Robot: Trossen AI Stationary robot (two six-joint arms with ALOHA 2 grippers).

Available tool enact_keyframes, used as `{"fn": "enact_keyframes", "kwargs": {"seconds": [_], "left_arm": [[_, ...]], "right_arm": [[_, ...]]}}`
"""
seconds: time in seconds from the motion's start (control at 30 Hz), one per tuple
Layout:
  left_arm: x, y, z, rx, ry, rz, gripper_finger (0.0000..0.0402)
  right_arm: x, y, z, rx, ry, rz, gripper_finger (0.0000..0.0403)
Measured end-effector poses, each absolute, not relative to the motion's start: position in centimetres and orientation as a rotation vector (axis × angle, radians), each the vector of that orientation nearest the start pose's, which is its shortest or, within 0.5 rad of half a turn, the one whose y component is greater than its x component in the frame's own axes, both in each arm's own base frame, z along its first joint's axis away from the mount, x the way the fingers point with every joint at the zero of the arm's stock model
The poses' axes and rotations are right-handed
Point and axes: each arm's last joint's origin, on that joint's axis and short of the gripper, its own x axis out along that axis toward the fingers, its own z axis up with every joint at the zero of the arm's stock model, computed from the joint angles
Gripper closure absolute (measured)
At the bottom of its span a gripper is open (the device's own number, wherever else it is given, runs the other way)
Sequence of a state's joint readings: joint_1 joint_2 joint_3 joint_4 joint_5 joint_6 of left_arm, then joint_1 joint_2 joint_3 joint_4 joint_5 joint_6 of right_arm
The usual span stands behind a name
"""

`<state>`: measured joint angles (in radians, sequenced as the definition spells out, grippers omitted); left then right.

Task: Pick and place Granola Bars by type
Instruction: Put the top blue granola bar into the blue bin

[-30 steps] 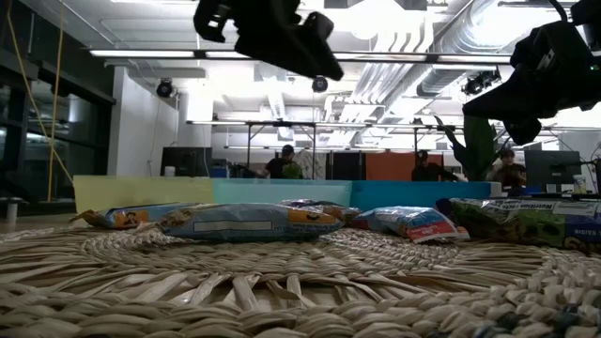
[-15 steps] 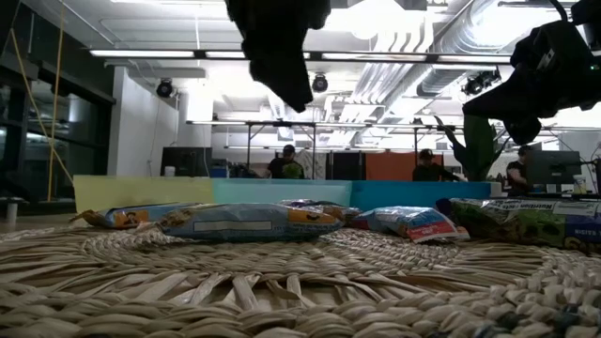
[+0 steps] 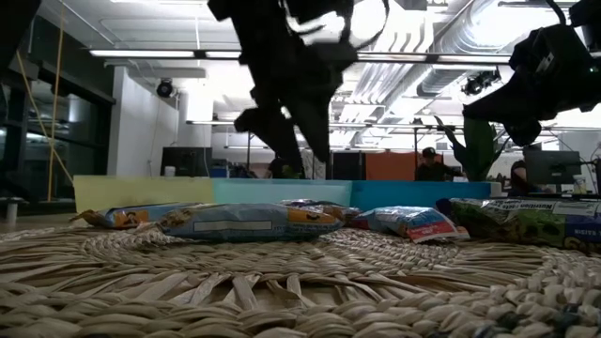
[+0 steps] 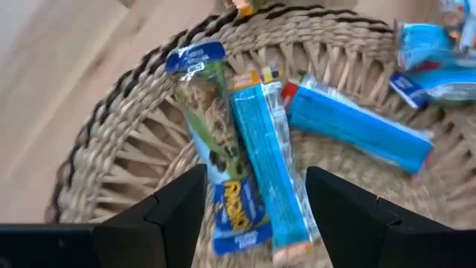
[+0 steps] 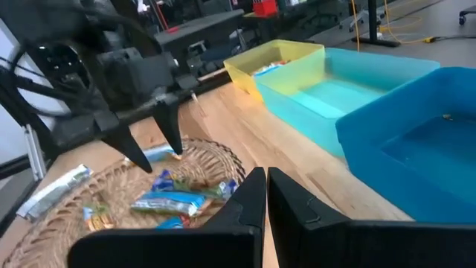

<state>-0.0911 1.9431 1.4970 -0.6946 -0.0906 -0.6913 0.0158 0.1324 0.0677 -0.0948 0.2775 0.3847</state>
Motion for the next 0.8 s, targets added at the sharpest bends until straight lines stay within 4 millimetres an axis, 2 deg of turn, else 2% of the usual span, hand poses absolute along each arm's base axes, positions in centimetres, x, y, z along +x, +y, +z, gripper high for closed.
{"fn": "enact_keyframes", "kwargs": {"seconds": [0.1, 0.37, 0.8], "left_arm": [[40.2, -3.4, 19.4, -0.516, 1.148, 0.418, 0.0177], [40.3, -2.9, 17.3, -0.513, 1.232, 0.461, 0.0177], [40.7, -2.6, 16.3, -0.520, 1.257, 0.429, 0.0177]], "right_arm": [[10.1, -0.6, 16.7, 0.357, 0.111, -0.291, 0.0402], [10.2, -0.6, 16.7, 0.357, 0.114, -0.290, 0.0402], [10.2, -0.6, 16.7, 0.357, 0.114, -0.291, 0.0402]]}}
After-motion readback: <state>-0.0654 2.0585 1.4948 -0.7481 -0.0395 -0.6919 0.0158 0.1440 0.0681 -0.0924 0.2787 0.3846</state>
